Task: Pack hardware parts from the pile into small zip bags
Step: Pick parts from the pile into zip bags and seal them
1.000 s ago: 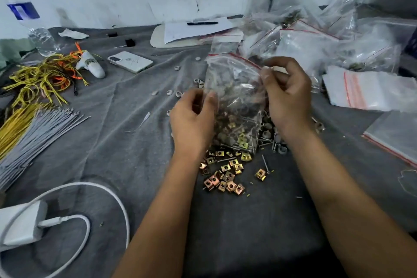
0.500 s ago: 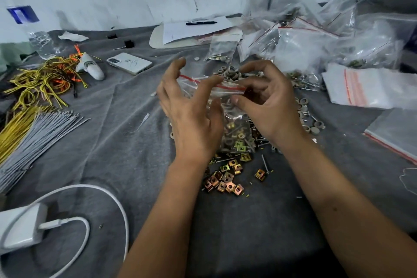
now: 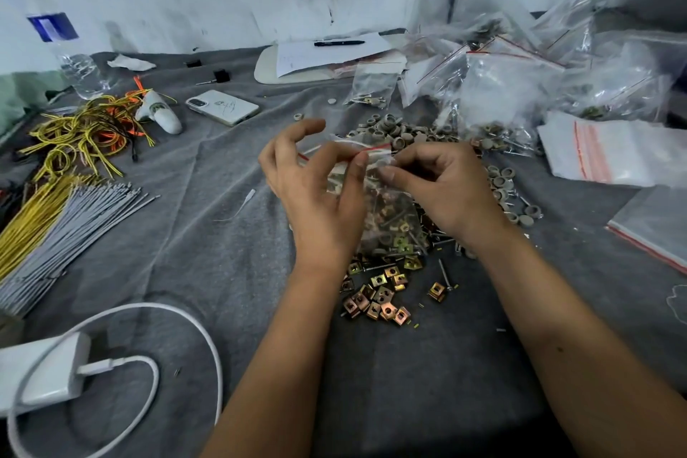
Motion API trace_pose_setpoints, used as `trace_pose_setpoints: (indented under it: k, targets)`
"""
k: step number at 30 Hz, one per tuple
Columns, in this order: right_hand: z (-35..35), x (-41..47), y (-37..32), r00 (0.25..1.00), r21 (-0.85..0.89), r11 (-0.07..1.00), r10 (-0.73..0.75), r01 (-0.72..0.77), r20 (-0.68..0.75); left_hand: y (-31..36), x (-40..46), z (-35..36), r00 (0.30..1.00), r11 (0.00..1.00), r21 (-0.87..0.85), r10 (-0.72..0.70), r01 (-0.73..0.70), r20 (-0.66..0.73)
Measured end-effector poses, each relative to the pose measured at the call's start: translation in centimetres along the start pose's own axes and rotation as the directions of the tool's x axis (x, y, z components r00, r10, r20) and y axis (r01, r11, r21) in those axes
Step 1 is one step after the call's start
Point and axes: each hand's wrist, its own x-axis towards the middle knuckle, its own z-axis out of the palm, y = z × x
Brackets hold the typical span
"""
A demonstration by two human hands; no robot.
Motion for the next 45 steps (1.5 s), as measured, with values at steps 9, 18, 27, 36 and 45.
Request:
trace_pose_setpoints:
  k: [9,18,27,36,45]
  targets:
    - [-1.1,-0.1,-0.4,0.997,0.043,0.999,-0.003,0.0,0.072,0.0,0.3,-0.3,0.986,0.982,-0.16,-0.082,0.105,0.145]
    - [-1.1,0.1,-0.4,0.993,0.146,0.989,0.023,-0.006,-0.113,0.1,0.1,-0.3,0.86,0.781,-0.364,-0.432,0.507,0.27]
    - [-1.2,0.2,0.1,0.971,0.139,0.989,0.079,-0.048,-0.225,-0.6,1.0,-0.3,0.693,0.372,-0.671,-0.656,0.642,0.3]
    - [-1.2,-0.1,0.0,0.959,-0.397,0.903,-0.241,0.166,-0.147,-0.4,0.2,-0.4,0.998,0.988,0.15,-0.037,0.03,0.044]
    - [-0.1,-0.2,-0.4,0.927,-0.487,0.789,-0.329,0.374,0.18,-1.5,0.0,0.3,0.964,0.971,0.164,0.137,-0.176,0.226]
